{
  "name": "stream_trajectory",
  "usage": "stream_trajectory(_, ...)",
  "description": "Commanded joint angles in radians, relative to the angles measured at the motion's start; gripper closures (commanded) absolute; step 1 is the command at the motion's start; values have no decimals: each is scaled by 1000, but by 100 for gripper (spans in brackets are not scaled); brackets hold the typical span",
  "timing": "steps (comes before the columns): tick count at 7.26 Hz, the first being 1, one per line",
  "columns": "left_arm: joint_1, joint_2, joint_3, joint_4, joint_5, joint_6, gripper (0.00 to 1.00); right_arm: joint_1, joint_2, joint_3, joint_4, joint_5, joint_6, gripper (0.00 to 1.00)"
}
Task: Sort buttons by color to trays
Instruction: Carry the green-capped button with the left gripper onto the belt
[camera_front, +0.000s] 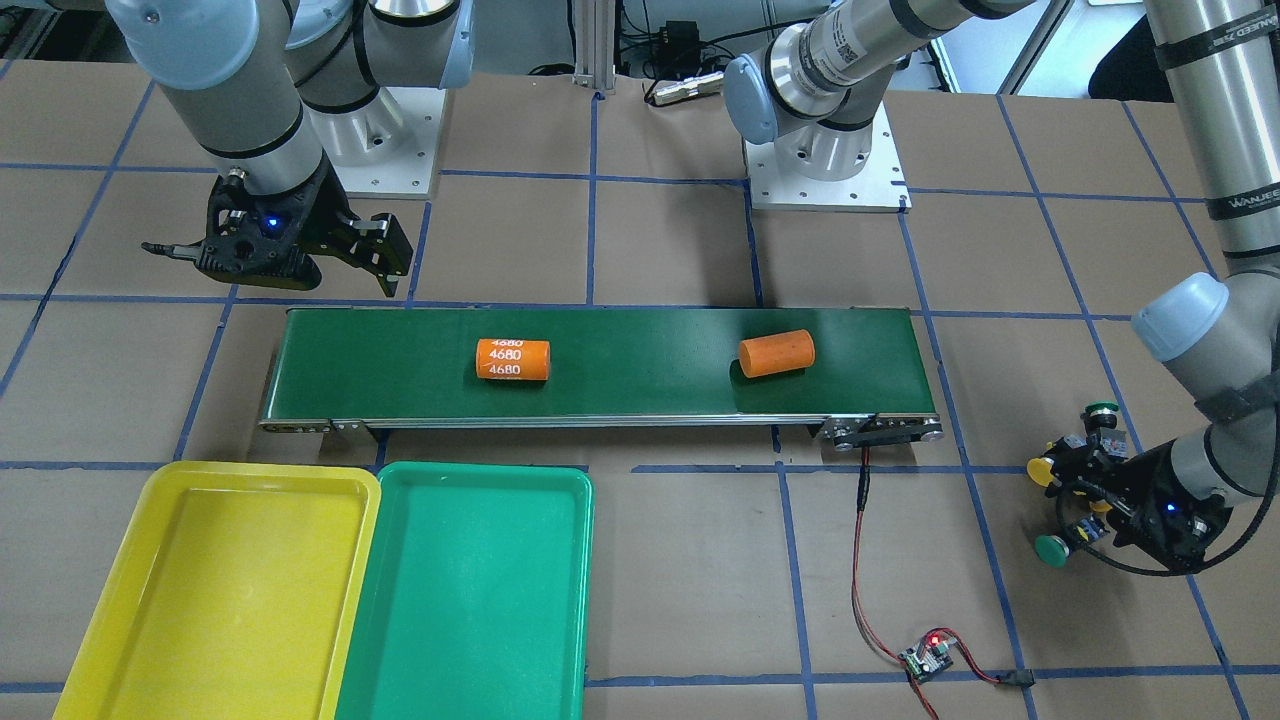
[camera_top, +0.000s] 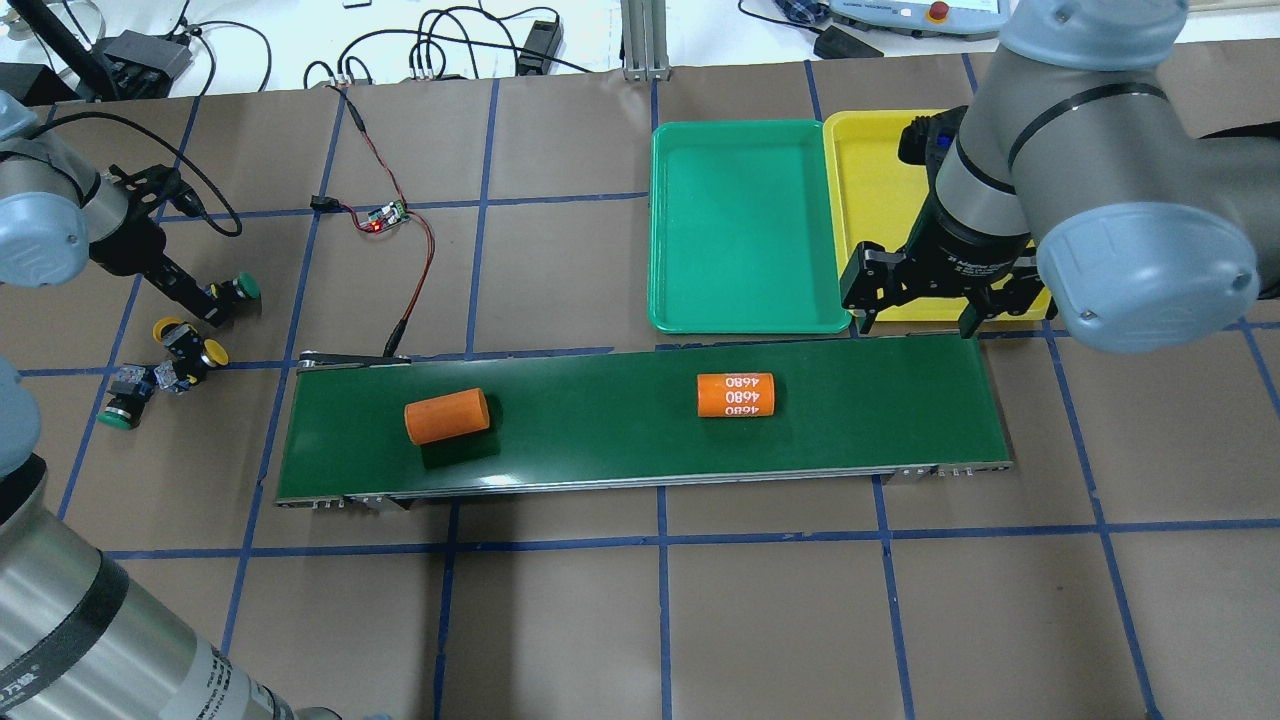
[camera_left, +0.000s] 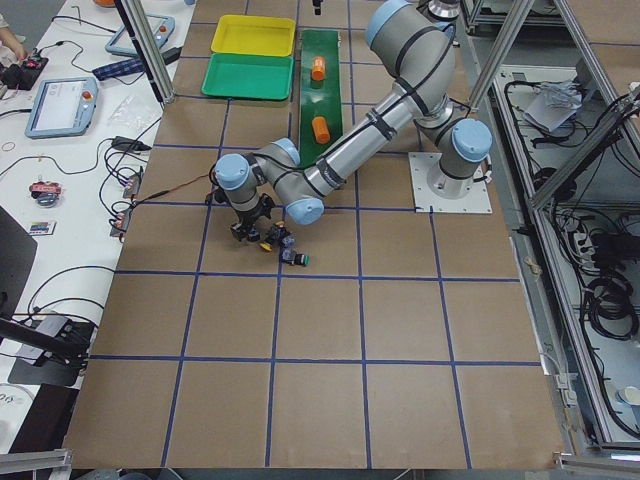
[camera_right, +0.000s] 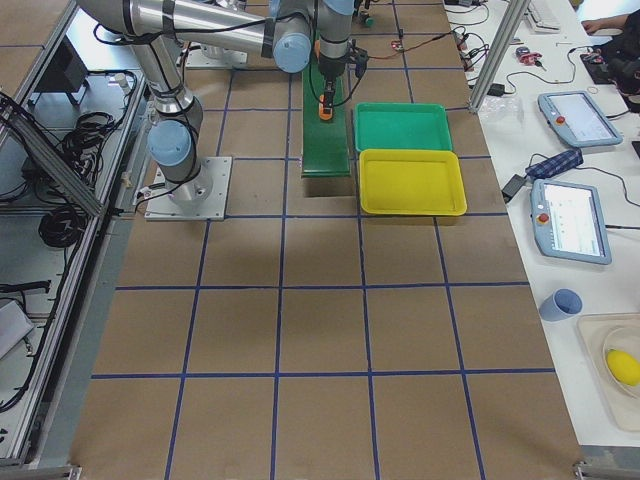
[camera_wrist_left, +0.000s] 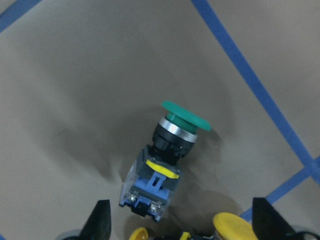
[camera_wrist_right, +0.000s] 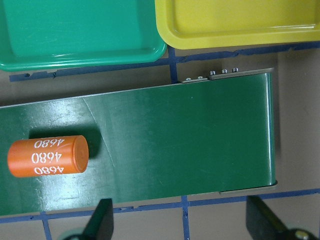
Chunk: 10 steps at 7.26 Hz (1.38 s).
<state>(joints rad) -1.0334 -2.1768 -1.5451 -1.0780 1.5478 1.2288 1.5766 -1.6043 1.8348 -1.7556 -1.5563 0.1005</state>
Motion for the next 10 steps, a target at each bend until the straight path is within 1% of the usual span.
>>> stream_trajectory(1, 1, -38, 0, 44, 1, 17, 14, -6, 0, -5, 1, -5, -10, 4)
stream_trajectory(2, -2, -35, 2, 44, 3, 29, 67, -3, 0, -5, 1, -30, -10, 2)
stream_trajectory(3, -2, -23, 5, 44, 8, 18, 100, -1, -2, -6, -1, -30, -12, 0)
stream_trajectory(4, -7, 0, 2, 26, 8, -10, 100, -3, -2, -2, 4, -33, -13, 0)
stream_trajectory(5, -8, 30, 3, -73, 6, -111, 100, -6, 0, -3, 2, -33, -12, 0)
stream_trajectory(6, -17, 82, 8, -174, -3, -314, 100, -6, 0, -3, 5, -40, -12, 0)
stream_trajectory(7, -17, 145, -3, -271, -24, -418, 100, -3, -2, -2, 13, -41, -12, 0)
stream_trajectory(8, -17, 190, -29, -307, -26, -596, 100, -3, -3, -2, 8, -41, -12, 0)
stream_trajectory(9, -20, 256, -99, -307, -29, -740, 100, -3, -2, 0, 4, -39, -15, 0)
stream_trajectory(10, -25, 325, -201, -303, -44, -814, 100, -3, -3, 0, 4, -41, -13, 0)
